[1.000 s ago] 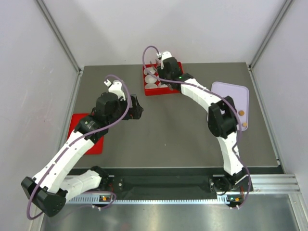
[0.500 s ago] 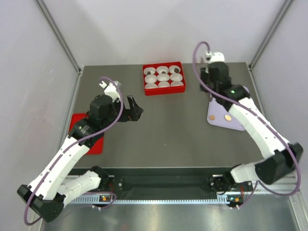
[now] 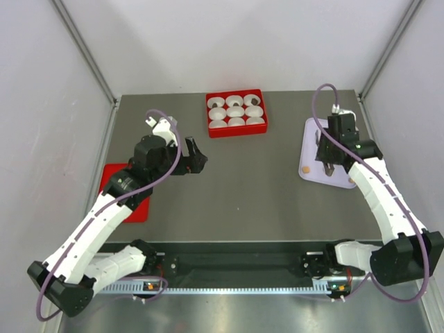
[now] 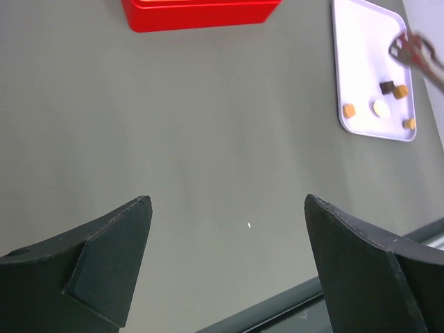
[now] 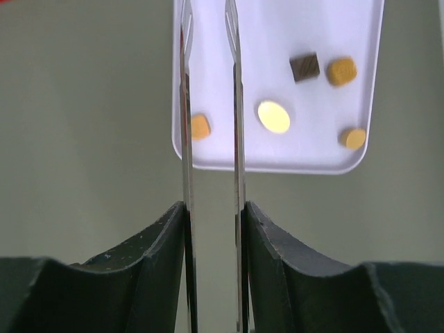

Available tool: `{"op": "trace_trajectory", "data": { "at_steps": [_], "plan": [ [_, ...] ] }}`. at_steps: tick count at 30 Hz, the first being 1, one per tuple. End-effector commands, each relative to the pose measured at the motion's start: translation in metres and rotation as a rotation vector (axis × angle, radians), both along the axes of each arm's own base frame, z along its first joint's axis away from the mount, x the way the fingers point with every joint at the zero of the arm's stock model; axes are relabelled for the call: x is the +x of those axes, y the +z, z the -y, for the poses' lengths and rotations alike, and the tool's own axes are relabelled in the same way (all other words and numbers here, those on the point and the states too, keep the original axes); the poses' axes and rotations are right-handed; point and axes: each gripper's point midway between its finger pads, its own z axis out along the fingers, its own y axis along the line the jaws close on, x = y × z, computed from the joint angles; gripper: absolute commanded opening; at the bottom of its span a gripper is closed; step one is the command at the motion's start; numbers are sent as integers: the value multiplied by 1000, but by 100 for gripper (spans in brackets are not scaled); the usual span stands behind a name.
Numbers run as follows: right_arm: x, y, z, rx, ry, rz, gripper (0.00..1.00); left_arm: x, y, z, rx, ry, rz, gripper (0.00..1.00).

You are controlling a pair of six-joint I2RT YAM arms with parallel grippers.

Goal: Pack the chocolate

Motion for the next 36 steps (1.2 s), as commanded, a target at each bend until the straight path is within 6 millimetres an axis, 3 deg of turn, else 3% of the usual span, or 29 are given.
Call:
{"op": "trace_trajectory", "data": {
  "at_steps": [1,7,10,18,27,36],
  "plan": [
    [-14,-4,4,87,-58,-19,38,7,9,-4,-27,64,14,96],
    [-25,-25,43,32,-198,-86,39,14,14,-3,-57,82,44,96],
    [-28,-33,62,50,-259,-121,39,14,7,-4,-25,76,33,96],
    [-39,-24,70,48,-285,-118,40,3,-15,4,-38,11,0,97],
    [-55,-36,92,13,-355,-133,41,-1,-5,7,-59,-22,33,97],
    [-43,-44,99,40,-372,-93,41,-3,4,6,-54,-29,50,97]
  ]
}}
